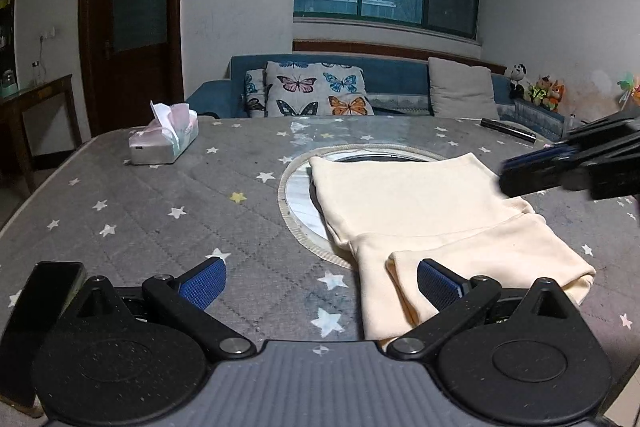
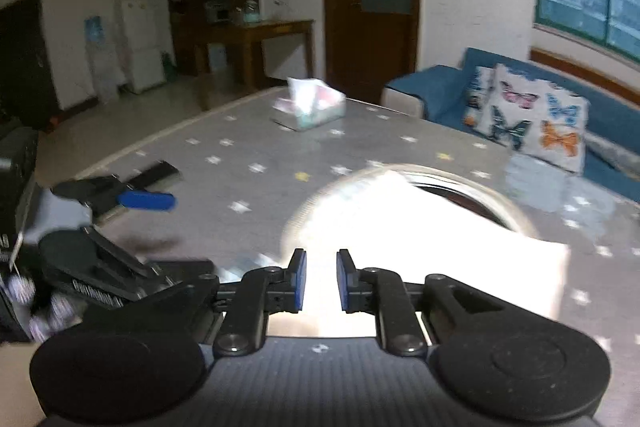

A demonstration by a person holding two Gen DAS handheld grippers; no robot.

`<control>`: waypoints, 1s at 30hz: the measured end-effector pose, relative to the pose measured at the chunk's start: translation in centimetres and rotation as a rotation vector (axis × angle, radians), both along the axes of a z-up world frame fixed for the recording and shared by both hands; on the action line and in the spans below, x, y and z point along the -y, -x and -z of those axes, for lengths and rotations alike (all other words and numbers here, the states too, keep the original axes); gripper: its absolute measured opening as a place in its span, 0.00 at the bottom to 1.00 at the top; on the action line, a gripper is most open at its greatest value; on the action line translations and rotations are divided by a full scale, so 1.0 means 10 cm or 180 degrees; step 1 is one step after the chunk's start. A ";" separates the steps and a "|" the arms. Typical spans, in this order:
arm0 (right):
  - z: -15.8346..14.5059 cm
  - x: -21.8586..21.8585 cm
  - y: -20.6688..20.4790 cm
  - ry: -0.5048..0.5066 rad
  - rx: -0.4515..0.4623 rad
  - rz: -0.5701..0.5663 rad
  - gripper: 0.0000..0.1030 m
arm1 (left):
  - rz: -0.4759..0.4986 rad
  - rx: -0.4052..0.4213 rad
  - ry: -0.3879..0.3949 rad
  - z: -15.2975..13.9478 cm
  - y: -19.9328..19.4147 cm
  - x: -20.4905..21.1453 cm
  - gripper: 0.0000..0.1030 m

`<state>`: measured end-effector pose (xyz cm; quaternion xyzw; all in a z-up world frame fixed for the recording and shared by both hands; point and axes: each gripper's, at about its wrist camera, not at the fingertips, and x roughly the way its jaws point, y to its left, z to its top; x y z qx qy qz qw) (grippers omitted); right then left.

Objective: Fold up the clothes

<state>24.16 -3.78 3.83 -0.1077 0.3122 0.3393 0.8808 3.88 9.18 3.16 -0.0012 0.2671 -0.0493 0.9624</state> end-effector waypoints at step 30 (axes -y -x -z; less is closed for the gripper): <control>0.64 0.89 -0.45 0.0113 -0.0279 0.0639 0.15 | -0.0031 -0.0292 -0.0759 0.33 -0.73 0.57 1.00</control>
